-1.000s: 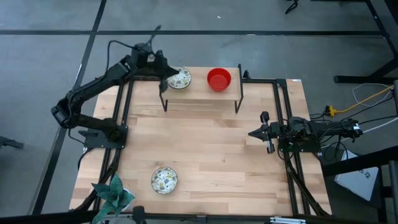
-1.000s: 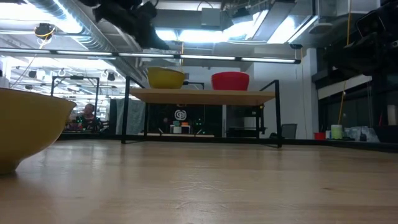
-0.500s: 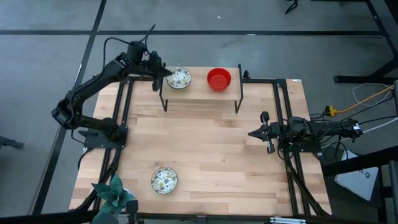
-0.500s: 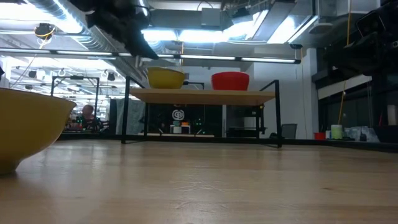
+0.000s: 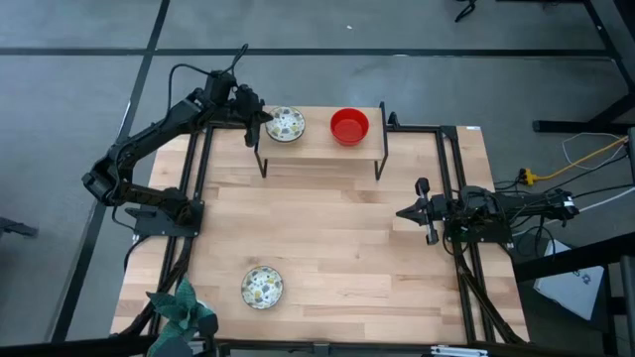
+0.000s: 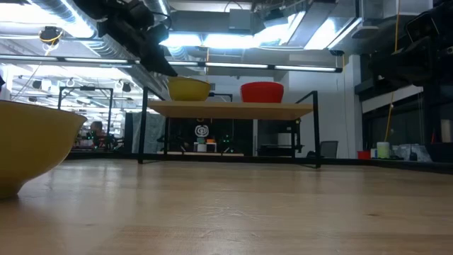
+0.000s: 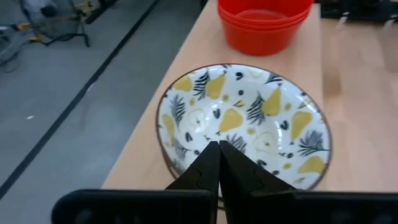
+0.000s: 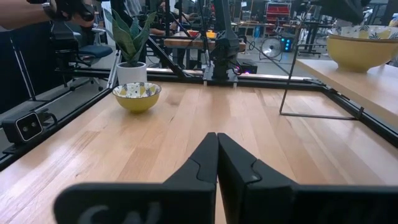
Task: Pick & Place Mini bowls
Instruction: Stack the right white patterned bowl on top of the white patterned bowl on the shelf
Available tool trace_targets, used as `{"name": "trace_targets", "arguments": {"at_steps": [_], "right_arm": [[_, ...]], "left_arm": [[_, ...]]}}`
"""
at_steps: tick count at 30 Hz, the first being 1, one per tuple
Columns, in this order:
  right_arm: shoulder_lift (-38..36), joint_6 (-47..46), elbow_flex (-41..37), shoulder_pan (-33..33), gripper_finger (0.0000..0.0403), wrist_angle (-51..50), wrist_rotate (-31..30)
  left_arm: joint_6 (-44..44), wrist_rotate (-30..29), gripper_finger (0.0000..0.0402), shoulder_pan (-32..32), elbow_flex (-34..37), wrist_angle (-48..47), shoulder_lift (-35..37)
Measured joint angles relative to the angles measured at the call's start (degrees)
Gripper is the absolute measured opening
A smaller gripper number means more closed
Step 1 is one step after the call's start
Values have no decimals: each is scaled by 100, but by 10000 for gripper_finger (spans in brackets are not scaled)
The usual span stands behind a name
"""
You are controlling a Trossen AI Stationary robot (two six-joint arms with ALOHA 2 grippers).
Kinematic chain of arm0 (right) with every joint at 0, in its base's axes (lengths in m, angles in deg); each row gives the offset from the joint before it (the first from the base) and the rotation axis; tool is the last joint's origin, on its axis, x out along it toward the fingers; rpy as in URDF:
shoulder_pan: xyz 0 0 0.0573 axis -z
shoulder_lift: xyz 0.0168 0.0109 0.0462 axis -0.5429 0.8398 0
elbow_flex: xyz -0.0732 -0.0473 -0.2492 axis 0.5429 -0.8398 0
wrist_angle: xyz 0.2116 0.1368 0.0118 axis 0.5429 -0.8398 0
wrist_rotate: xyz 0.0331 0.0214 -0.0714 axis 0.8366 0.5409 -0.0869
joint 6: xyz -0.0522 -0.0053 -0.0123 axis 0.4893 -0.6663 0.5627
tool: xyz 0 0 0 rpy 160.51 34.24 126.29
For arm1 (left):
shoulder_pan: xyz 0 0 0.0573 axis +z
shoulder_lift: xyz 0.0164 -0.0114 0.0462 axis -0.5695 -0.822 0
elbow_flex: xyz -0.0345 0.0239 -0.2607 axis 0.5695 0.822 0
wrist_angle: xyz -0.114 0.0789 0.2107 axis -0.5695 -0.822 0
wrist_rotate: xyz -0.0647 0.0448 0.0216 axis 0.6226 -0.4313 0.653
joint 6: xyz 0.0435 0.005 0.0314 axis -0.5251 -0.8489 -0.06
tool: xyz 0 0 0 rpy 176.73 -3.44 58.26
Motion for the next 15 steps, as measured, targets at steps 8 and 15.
{"name": "trace_targets", "arguments": {"at_steps": [8, 15], "right_arm": [[0, -9, 0, 2, 6, 0, 0], [0, -10, 0, 0, 6, 1, 1]], "left_arm": [[49, -260, 1, -2, 0, -8, 0], [154, -355, 1, -4, 0, -73, 0]]}}
